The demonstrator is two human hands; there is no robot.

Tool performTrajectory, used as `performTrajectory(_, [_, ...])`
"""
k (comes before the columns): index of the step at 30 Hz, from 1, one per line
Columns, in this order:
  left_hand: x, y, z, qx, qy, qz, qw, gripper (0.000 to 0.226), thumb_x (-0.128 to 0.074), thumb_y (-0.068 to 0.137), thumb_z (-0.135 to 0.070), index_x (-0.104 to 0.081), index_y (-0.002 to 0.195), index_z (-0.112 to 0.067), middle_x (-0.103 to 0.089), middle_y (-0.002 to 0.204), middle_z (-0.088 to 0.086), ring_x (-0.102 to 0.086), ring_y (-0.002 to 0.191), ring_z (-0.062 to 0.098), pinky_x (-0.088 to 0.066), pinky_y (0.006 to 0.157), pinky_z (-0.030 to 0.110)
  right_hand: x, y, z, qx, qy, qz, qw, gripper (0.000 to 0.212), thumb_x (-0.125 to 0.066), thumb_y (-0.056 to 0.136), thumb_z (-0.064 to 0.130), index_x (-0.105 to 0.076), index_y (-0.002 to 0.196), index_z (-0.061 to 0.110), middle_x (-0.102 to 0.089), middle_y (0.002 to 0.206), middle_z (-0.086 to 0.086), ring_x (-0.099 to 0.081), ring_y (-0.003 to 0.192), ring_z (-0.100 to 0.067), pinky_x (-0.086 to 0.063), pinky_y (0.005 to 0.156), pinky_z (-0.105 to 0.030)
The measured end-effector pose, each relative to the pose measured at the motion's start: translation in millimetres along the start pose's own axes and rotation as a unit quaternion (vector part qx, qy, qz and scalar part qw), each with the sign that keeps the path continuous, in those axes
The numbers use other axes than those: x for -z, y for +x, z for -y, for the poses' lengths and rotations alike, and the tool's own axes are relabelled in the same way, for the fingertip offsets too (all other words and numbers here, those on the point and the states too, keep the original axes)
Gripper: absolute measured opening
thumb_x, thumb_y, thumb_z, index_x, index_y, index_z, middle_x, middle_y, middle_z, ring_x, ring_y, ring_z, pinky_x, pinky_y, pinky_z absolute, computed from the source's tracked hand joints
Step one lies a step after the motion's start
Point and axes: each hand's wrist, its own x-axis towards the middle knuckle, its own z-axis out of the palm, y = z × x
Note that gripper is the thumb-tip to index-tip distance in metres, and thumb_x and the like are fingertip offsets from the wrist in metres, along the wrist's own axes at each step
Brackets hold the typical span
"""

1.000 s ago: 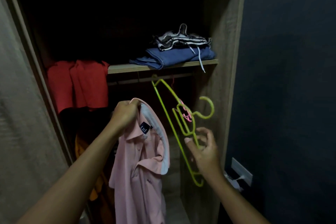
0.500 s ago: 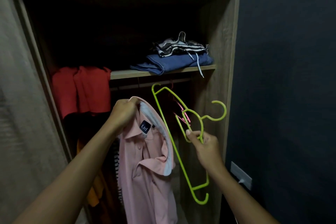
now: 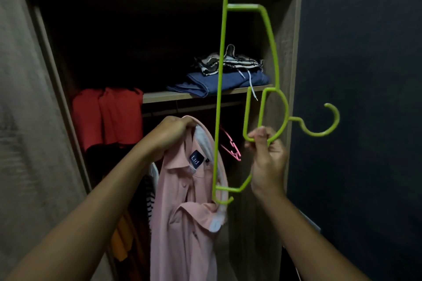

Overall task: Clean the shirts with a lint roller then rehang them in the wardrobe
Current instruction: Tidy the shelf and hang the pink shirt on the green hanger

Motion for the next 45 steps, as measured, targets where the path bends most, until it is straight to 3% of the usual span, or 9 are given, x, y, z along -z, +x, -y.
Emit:
performTrajectory(6, [5.3, -17.8, -50.4, -0.062, -0.084, 0.054, 0.993, 0.021, -0.054, 0.092, -0.019, -0.075, 0.089, -0.015, -0.069, 0.088, 0.017, -0.063, 0.081, 0.029, -0.048, 0.073, 0.034, -33.0, 18.5, 0.7, 0.057, 0.018, 0.114, 0.992, 0.034, -0.06, 0.087, 0.047, -0.062, 0.084, 0.014, -0.069, 0.087, 0.009, -0.066, 0.089, -0.011, -0.051, 0.085, -0.025])
performTrajectory(9, [37.7, -26.1, -62.2, -0.106, -0.095, 0.091, 0.986, 0.021, -0.056, 0.088, -0.009, -0.076, 0.087, -0.01, -0.071, 0.084, 0.018, -0.067, 0.073, 0.027, -0.053, 0.068, 0.032, -21.3, 35.4, -13.6, 0.088, -0.061, 0.186, 0.977, 0.029, -0.063, 0.09, 0.048, -0.067, 0.085, 0.02, -0.066, 0.103, 0.003, -0.063, 0.104, -0.026, -0.051, 0.094, -0.047])
performTrajectory(16, [113.0, -27.8, -29.6, -0.162, 0.233, 0.085, 0.955, 0.047, -0.064, 0.063, -0.011, -0.069, 0.11, -0.014, -0.07, 0.107, 0.012, -0.066, 0.097, 0.017, -0.056, 0.082, 0.025, 31.7, 80.8, -24.1, 0.021, -0.281, 0.373, 0.884, 0.011, -0.068, 0.083, 0.046, -0.072, 0.083, 0.036, -0.06, 0.103, 0.014, -0.061, 0.102, -0.017, -0.049, 0.092, -0.053])
performTrajectory(21, [130.7, -18.4, 1.8, -0.118, 0.385, 0.071, 0.913, 0.037, -0.074, 0.078, -0.003, -0.066, 0.109, -0.022, -0.069, 0.102, -0.006, -0.067, 0.096, 0.013, -0.05, 0.077, 0.019, 57.2, 96.8, -16.4, 0.056, -0.478, 0.43, 0.764, 0.033, -0.051, 0.079, 0.079, -0.065, 0.076, 0.049, -0.054, 0.109, 0.017, -0.05, 0.112, -0.012, -0.044, 0.098, -0.047])
performTrajectory(27, [121.3, -13.4, 2.0, -0.106, 0.432, 0.01, 0.896, 0.014, -0.071, 0.08, -0.014, -0.059, 0.076, -0.019, -0.065, 0.072, 0.001, -0.058, 0.065, 0.019, -0.044, 0.058, 0.032, 34.6, 97.5, -12.0, 0.094, -0.624, 0.496, 0.596, 0.024, -0.059, 0.089, 0.055, -0.064, 0.095, 0.032, -0.051, 0.118, 0.013, -0.035, 0.119, -0.012, -0.025, 0.095, -0.037])
performTrajectory(29, [105.8, -16.7, -1.4, -0.111, 0.329, 0.023, 0.937, 0.021, -0.066, 0.082, -0.012, -0.05, 0.069, -0.016, -0.055, 0.059, 0.004, -0.05, 0.053, 0.02, -0.041, 0.05, 0.031, 27.2, 95.3, -16.1, 0.085, -0.59, 0.505, 0.625, 0.027, -0.063, 0.088, 0.052, -0.07, 0.094, 0.026, -0.054, 0.119, 0.013, -0.038, 0.115, -0.01, -0.029, 0.096, -0.037])
performTrajectory(34, [58.7, -28.1, -1.5, -0.092, 0.083, 0.02, 0.992, 0.036, -0.056, 0.082, 0.012, -0.039, 0.066, -0.015, -0.042, 0.056, 0.01, -0.042, 0.041, 0.016, -0.034, 0.038, 0.019, 5.6, 94.4, -11.2, -0.063, -0.32, 0.439, 0.837, 0.016, -0.083, 0.078, 0.019, -0.076, 0.083, 0.006, -0.071, 0.092, -0.014, -0.064, 0.084, -0.016, -0.048, 0.081, -0.034])
performTrajectory(40, [39.1, -30.8, 8.0, -0.089, -0.041, -0.019, 0.995, 0.038, -0.053, 0.084, 0.014, -0.037, 0.065, -0.014, -0.051, 0.06, 0.016, -0.044, 0.049, 0.02, -0.035, 0.037, 0.021, -12.0, 103.3, -4.4, -0.185, -0.203, 0.34, 0.9, 0.034, -0.083, 0.073, 0.023, -0.074, 0.093, -0.003, -0.068, 0.077, -0.012, -0.056, 0.061, -0.01, -0.042, 0.054, -0.021])
performTrajectory(45, [30.0, -31.2, 10.5, -0.105, -0.063, -0.029, 0.992, 0.035, -0.055, 0.086, 0.011, -0.038, 0.067, -0.014, -0.051, 0.058, 0.017, -0.046, 0.043, 0.02, -0.034, 0.039, 0.022, -31.5, 122.5, 22.7, -0.199, -0.244, 0.374, 0.873, 0.014, -0.076, 0.085, 0.025, -0.076, 0.087, 0.012, -0.066, 0.064, -0.004, -0.037, 0.041, -0.007, -0.021, 0.044, -0.019])
